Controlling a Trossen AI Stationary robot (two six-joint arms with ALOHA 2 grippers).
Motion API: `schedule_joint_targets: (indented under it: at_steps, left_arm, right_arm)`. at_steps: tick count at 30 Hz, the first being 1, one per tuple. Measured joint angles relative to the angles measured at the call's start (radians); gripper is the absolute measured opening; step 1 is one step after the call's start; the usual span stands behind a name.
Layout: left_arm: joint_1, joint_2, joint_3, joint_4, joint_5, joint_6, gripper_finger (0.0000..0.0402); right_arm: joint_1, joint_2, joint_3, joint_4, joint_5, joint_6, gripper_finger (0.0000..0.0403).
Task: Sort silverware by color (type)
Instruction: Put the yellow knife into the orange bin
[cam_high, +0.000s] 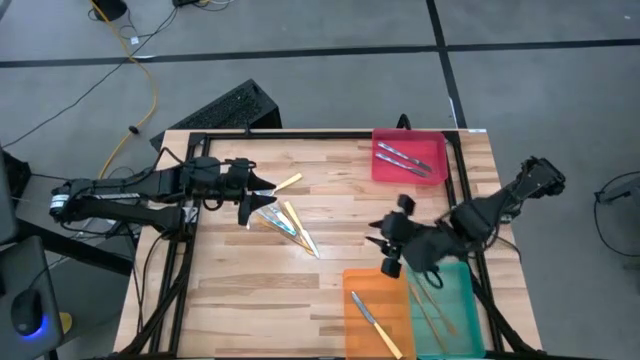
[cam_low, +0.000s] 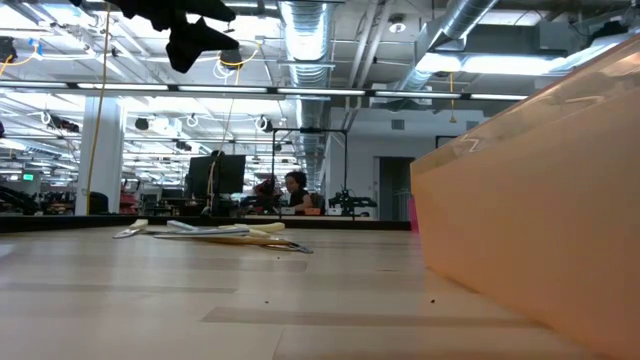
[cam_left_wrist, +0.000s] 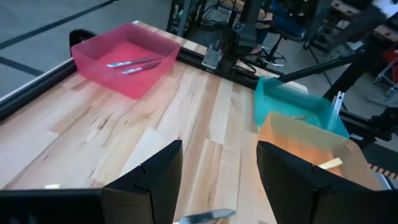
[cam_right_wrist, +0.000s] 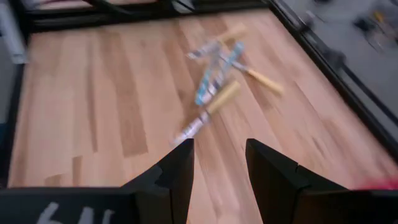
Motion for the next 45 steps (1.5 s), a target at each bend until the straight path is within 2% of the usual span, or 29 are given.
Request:
schedule_joint_targets:
  at_steps: [4,8,11,14,20,25,30,34,39,42,45]
  left_arm:
    - [0.004,0.000,0.000,0.000,0.001,0.022,0.0190]
    - [0.004,0.000,0.000,-0.016,0.001,0.043,0.0190]
    - [0.004,0.000,0.000,-0.027,0.001,0.063,0.0190]
    - [0.003,0.000,0.000,-0.029,0.000,0.091,0.0190]
    - [0.003,0.002,0.000,-0.045,0.000,0.140,0.0190]
    - [0.000,0.002,0.000,-0.044,0.000,0.141,0.0190]
    - [-0.002,0.003,-0.017,-0.005,0.002,0.178,0.0190]
    - [-0.002,0.009,-0.017,0.010,0.002,0.191,0.0190]
    - [-0.002,0.015,-0.018,0.007,0.002,0.219,0.0190]
    - [-0.002,0.016,-0.018,0.003,0.003,0.219,0.0190]
    - [-0.002,0.016,-0.018,0.005,0.002,0.219,0.0190]
  right_arm:
    - [-0.108,0.000,0.000,0.133,-0.159,-0.226,0.0168]
    - [-0.212,-0.006,-0.056,0.201,-0.237,-0.311,0.0168]
    - [-0.277,-0.041,-0.141,0.313,-0.289,-0.355,0.0168]
    - [-0.326,-0.106,-0.254,0.487,-0.364,-0.383,0.0168]
    - [-0.368,-0.222,-0.540,0.969,-0.462,-0.422,0.0168]
    - [-0.354,-0.276,-0.776,1.337,-0.474,-0.415,0.0168]
    - [-0.345,-0.299,-0.923,1.626,-0.473,-0.427,0.0168]
    - [-0.363,-0.328,-0.957,1.710,-0.470,-0.430,0.0168]
    - [-0.396,-0.409,-0.954,1.705,-0.469,-0.453,0.0168]
    - [-0.425,-0.505,-0.938,1.680,-0.469,-0.460,0.0168]
    - [-0.460,-0.646,-0.900,1.557,-0.468,-0.457,0.0168]
